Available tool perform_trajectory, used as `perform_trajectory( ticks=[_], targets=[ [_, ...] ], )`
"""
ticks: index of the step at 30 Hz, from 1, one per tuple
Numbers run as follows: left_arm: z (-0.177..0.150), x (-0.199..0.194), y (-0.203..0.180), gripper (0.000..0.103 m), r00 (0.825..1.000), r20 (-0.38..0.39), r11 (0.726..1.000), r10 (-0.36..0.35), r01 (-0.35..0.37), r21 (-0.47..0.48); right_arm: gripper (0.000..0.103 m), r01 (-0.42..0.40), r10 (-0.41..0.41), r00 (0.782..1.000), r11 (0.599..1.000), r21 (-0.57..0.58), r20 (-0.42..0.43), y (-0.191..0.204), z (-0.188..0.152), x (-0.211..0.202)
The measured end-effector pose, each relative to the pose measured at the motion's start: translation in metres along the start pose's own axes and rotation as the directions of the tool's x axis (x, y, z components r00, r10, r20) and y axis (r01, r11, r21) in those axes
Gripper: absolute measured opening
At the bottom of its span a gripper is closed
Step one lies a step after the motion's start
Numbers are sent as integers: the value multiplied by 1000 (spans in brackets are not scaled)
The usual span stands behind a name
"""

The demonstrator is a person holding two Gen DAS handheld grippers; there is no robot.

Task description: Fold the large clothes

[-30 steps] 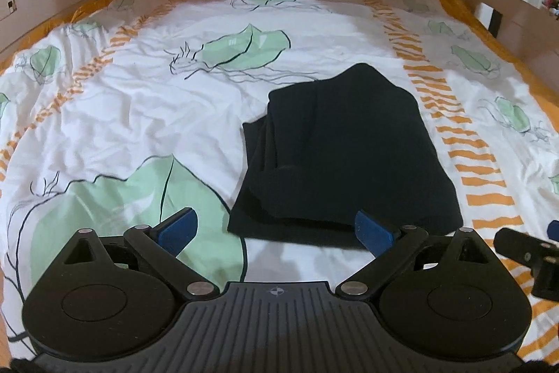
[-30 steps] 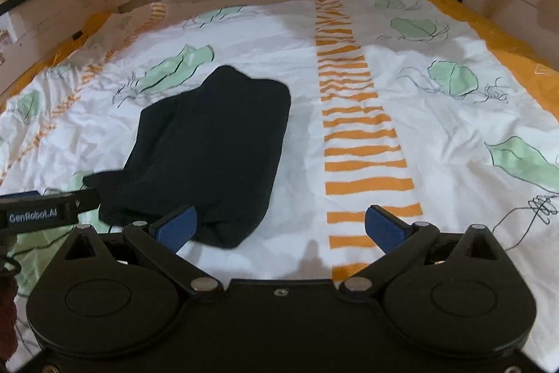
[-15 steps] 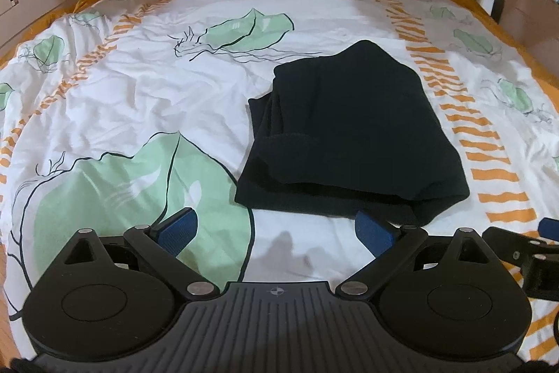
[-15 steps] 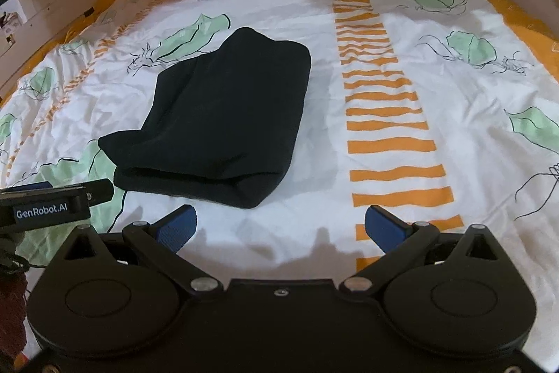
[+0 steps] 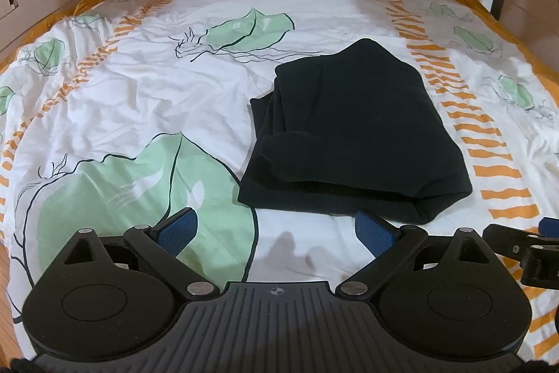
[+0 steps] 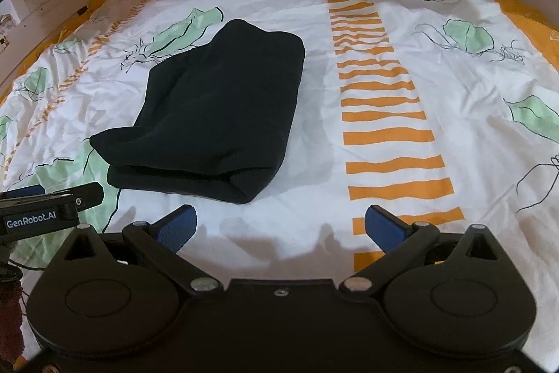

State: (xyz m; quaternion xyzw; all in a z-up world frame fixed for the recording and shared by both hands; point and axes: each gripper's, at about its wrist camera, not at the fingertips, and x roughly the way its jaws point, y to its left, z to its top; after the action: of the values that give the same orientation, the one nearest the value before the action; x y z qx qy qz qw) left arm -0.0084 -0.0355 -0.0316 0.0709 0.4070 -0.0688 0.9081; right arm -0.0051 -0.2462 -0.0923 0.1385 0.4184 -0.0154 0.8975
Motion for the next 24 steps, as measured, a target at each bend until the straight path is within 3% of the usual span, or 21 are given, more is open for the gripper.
perform_trajectory(
  ticks=[24],
  targets=[
    [1, 2, 1, 98, 1000, -12, 1000, -3, 3, 13, 102, -21, 21, 999, 1000, 3, -29, 4, 1, 5]
  ],
)
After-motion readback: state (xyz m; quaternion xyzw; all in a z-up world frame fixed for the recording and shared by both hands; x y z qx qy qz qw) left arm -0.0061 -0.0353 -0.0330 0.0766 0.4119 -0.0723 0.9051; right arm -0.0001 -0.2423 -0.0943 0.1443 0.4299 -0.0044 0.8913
